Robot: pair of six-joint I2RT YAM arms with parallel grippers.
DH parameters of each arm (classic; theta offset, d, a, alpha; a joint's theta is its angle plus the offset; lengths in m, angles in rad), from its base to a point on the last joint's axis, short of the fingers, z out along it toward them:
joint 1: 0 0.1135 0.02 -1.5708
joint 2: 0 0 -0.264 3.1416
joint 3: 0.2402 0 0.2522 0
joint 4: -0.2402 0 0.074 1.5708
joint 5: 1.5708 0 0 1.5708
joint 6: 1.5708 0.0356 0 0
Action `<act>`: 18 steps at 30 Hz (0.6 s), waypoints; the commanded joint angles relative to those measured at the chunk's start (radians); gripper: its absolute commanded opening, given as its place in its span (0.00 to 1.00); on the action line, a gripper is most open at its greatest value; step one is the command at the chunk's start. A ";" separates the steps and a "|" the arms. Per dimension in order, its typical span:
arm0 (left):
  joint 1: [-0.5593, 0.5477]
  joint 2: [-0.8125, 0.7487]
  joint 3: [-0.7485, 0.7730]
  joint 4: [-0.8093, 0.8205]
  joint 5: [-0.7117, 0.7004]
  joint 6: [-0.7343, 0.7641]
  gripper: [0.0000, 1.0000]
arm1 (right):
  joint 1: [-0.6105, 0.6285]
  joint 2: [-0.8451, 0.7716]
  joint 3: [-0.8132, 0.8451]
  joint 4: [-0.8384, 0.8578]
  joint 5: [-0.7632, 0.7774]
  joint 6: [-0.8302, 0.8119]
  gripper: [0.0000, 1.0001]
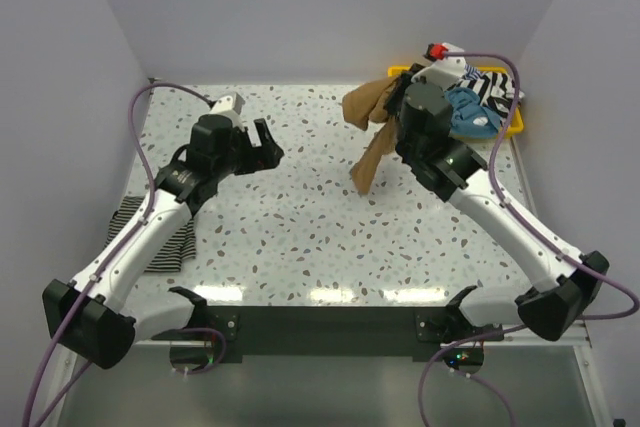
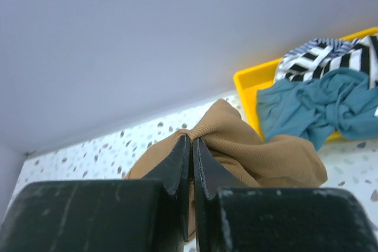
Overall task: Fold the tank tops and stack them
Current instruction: Move the tank top to the center of the board
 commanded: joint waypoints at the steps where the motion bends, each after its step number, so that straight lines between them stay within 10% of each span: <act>1: 0.016 -0.026 -0.012 0.030 -0.026 -0.046 0.96 | 0.064 -0.058 -0.087 -0.103 -0.029 0.106 0.00; 9: 0.001 0.095 -0.176 0.152 0.179 -0.093 0.90 | 0.033 -0.035 -0.224 -0.313 -0.011 0.237 0.64; 18: -0.303 0.164 -0.310 0.188 0.119 -0.138 0.66 | 0.093 -0.212 -0.559 -0.459 -0.229 0.433 0.64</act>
